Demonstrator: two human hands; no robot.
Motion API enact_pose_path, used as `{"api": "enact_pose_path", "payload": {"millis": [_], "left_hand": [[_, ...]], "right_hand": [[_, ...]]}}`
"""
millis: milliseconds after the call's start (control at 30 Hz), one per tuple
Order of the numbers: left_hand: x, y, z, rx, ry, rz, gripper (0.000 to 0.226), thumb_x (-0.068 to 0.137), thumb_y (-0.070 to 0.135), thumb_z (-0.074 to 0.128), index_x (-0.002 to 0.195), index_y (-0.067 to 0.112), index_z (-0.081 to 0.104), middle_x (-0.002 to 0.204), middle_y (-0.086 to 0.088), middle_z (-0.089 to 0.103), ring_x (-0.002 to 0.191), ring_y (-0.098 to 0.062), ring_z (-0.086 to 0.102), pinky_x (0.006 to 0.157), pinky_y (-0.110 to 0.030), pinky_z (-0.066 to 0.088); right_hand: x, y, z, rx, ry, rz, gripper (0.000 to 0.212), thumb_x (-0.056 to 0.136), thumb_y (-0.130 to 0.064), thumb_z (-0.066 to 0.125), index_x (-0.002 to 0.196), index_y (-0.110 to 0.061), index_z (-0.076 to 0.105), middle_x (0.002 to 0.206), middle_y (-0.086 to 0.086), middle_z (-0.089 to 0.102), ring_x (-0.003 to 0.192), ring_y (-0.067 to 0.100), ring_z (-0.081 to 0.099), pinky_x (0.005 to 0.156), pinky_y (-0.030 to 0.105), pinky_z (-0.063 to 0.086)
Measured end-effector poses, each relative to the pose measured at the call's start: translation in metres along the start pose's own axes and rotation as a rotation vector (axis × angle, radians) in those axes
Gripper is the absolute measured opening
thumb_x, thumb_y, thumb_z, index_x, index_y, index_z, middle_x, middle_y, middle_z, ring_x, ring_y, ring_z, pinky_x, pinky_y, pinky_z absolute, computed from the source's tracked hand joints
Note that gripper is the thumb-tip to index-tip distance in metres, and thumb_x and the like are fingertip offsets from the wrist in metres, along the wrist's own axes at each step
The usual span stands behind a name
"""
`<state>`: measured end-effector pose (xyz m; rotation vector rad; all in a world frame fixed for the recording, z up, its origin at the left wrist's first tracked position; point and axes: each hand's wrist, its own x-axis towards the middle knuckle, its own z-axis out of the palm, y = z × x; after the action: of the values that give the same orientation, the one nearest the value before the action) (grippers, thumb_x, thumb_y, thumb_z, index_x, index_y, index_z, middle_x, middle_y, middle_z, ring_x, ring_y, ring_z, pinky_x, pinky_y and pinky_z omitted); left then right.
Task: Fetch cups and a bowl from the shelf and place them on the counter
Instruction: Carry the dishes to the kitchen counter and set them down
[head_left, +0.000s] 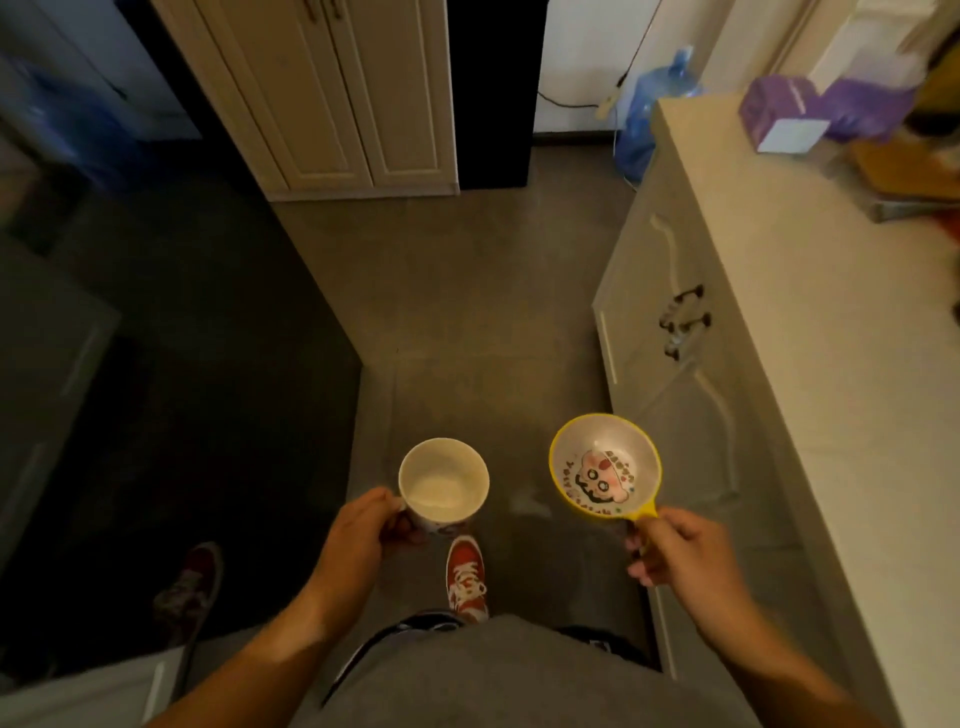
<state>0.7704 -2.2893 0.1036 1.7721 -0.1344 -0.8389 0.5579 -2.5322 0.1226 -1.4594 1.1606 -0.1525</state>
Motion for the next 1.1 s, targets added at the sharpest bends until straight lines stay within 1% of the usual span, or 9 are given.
{"api": "enact_pose_path", "payload": {"millis": [167, 267, 333, 400, 467, 700, 833, 1033, 1100], "left_hand": [[0.086, 0.056, -0.001, 0.067, -0.055, -0.006, 0.036, 0.101, 0.011, 0.038, 0.075, 0.008, 0.063, 0.064, 0.000, 0.070, 0.063, -0.012, 0.068, 0.061, -0.027, 0.060], [0.137, 0.087, 0.017, 0.047, -0.100, -0.035, 0.036, 0.099, 0.009, 0.039, 0.070, 0.007, 0.060, 0.056, -0.001, 0.067, 0.056, -0.011, 0.067, 0.064, -0.037, 0.057], [0.168, 0.105, 0.032, 0.030, -0.119, -0.049, 0.037, 0.098, 0.008, 0.039, 0.067, 0.008, 0.059, 0.055, -0.002, 0.067, 0.054, -0.011, 0.066, 0.060, -0.035, 0.058], [0.198, 0.120, 0.050, 0.029, -0.140, -0.062, 0.036, 0.097, 0.008, 0.039, 0.067, 0.008, 0.058, 0.056, -0.002, 0.068, 0.055, -0.012, 0.067, 0.054, -0.029, 0.058], [0.227, 0.134, 0.072, 0.027, -0.166, -0.085, 0.034, 0.097, 0.007, 0.039, 0.068, 0.006, 0.057, 0.055, -0.003, 0.066, 0.057, -0.017, 0.067, 0.056, -0.032, 0.059], [0.301, 0.191, 0.146, 0.014, -0.207, -0.156, 0.031, 0.095, 0.000, 0.039, 0.067, 0.002, 0.052, 0.061, -0.013, 0.060, 0.059, -0.026, 0.062, 0.064, -0.043, 0.055], [0.329, 0.231, 0.181, 0.039, -0.259, -0.131, 0.033, 0.095, -0.001, 0.041, 0.066, 0.002, 0.056, 0.058, -0.012, 0.063, 0.063, -0.031, 0.062, 0.068, -0.048, 0.055], [0.363, 0.287, 0.240, 0.098, -0.380, -0.029, 0.033, 0.096, 0.003, 0.045, 0.064, 0.005, 0.054, 0.061, -0.007, 0.061, 0.068, -0.024, 0.061, 0.071, -0.035, 0.055], [0.379, 0.301, 0.259, 0.187, -0.473, -0.001, 0.032, 0.097, 0.010, 0.048, 0.068, 0.007, 0.059, 0.061, -0.002, 0.065, 0.067, -0.018, 0.064, 0.065, -0.026, 0.055]], "right_hand": [[0.033, -0.019, -0.004, 0.039, 0.104, 0.073, 0.031, 0.092, -0.008, 0.057, 0.062, 0.001, 0.063, 0.049, 0.007, 0.065, 0.038, 0.017, 0.059, 0.036, 0.022, 0.045], [0.049, -0.022, -0.015, 0.050, 0.182, 0.123, 0.035, 0.091, -0.007, 0.059, 0.056, -0.003, 0.064, 0.054, 0.021, 0.063, 0.040, 0.023, 0.061, 0.041, 0.027, 0.044], [0.063, -0.021, -0.023, 0.070, 0.211, 0.163, 0.037, 0.091, -0.006, 0.058, 0.055, -0.004, 0.065, 0.059, 0.027, 0.064, 0.040, 0.025, 0.060, 0.044, 0.029, 0.043], [0.080, -0.022, -0.031, 0.077, 0.232, 0.214, 0.038, 0.091, -0.006, 0.060, 0.053, -0.005, 0.066, 0.056, 0.022, 0.064, 0.040, 0.025, 0.059, 0.041, 0.028, 0.044], [0.101, -0.026, -0.038, 0.080, 0.253, 0.253, 0.037, 0.089, -0.007, 0.062, 0.052, -0.007, 0.068, 0.054, 0.018, 0.067, 0.039, 0.028, 0.060, 0.039, 0.028, 0.045], [0.192, -0.085, -0.063, 0.115, 0.239, 0.255, 0.027, 0.089, -0.013, 0.062, 0.065, -0.005, 0.071, 0.062, 0.012, 0.071, 0.044, 0.026, 0.063, 0.043, 0.030, 0.048], [0.240, -0.132, -0.089, 0.117, 0.252, 0.170, 0.024, 0.090, -0.007, 0.060, 0.073, 0.008, 0.066, 0.062, 0.021, 0.069, 0.043, 0.023, 0.063, 0.042, 0.030, 0.050], [0.287, -0.172, -0.129, 0.134, 0.371, 0.103, 0.032, 0.089, -0.005, 0.060, 0.059, -0.014, 0.068, 0.057, 0.007, 0.070, 0.043, 0.023, 0.064, 0.042, 0.029, 0.049], [0.298, -0.173, -0.142, 0.139, 0.427, 0.108, 0.033, 0.088, -0.007, 0.060, 0.056, -0.012, 0.068, 0.056, 0.009, 0.069, 0.045, 0.025, 0.064, 0.044, 0.032, 0.051]]}}
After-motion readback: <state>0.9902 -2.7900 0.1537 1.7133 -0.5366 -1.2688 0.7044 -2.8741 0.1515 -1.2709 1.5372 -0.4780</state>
